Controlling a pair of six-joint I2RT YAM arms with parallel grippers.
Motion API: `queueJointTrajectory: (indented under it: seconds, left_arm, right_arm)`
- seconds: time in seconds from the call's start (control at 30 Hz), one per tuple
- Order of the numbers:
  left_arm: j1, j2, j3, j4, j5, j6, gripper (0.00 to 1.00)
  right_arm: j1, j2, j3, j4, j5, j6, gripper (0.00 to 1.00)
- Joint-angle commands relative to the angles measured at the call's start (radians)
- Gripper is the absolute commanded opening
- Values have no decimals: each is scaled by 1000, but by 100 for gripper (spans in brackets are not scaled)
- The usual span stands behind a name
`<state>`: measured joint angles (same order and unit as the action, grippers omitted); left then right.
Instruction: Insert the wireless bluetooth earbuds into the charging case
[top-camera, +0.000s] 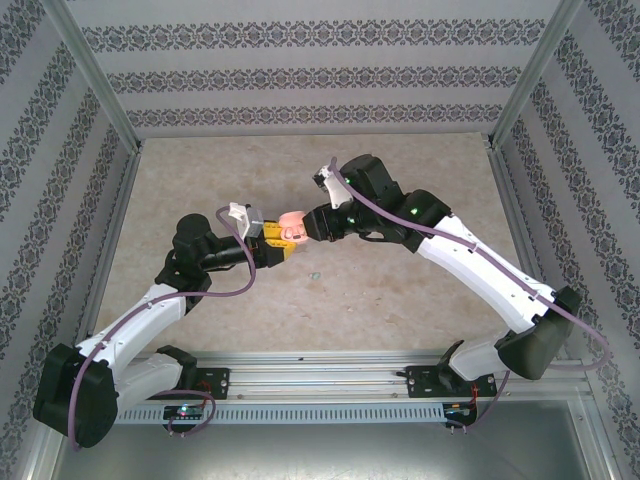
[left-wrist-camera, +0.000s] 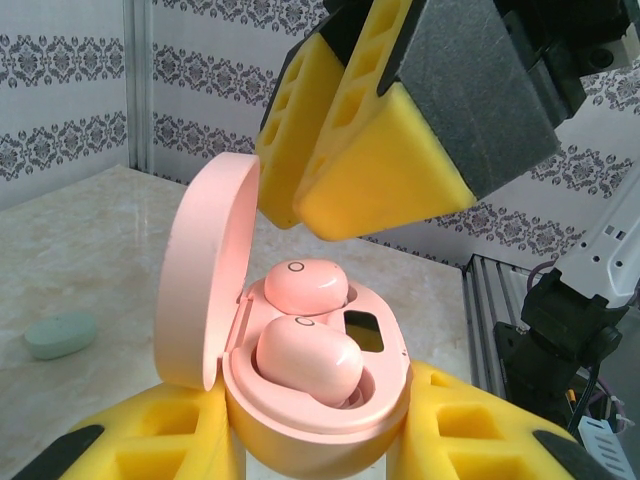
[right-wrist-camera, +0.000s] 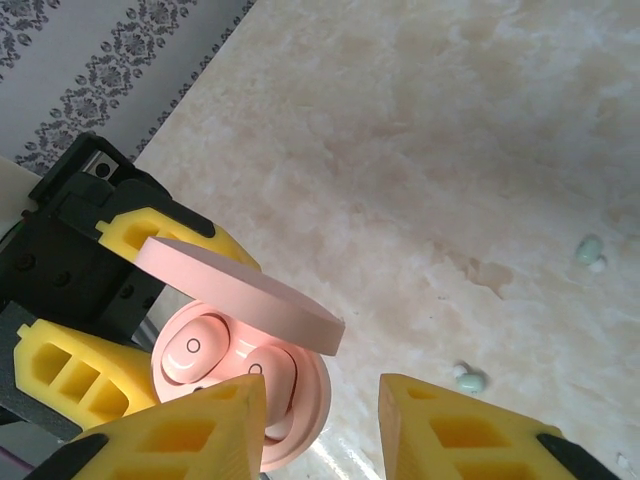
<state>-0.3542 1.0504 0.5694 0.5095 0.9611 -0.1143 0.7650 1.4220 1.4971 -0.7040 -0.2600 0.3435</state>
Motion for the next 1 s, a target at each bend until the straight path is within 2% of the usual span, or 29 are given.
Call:
queueJointTrajectory:
  seconds: [0.0,0.33,0.5,0.67,0.97]
  left_arm:
    - [-15,1,26,54,22,-12,7]
    - [-16,7,29,51,23,-5,7]
    - [-17,7,35,54,26,-7,7]
    - [-22,9,37,57,27,-8,7]
    - [-29,32,61,62,31,-5,7]
  right_arm:
    - [17,-6,38,-26,35,-6,35]
    - [6,-37,26,17,60,31,35]
    - [-57,-77,-24,93,63,123,39]
    - [-123,-68,-54,180,-33,216,43]
    - [-125,48,15,203,-158,259,46]
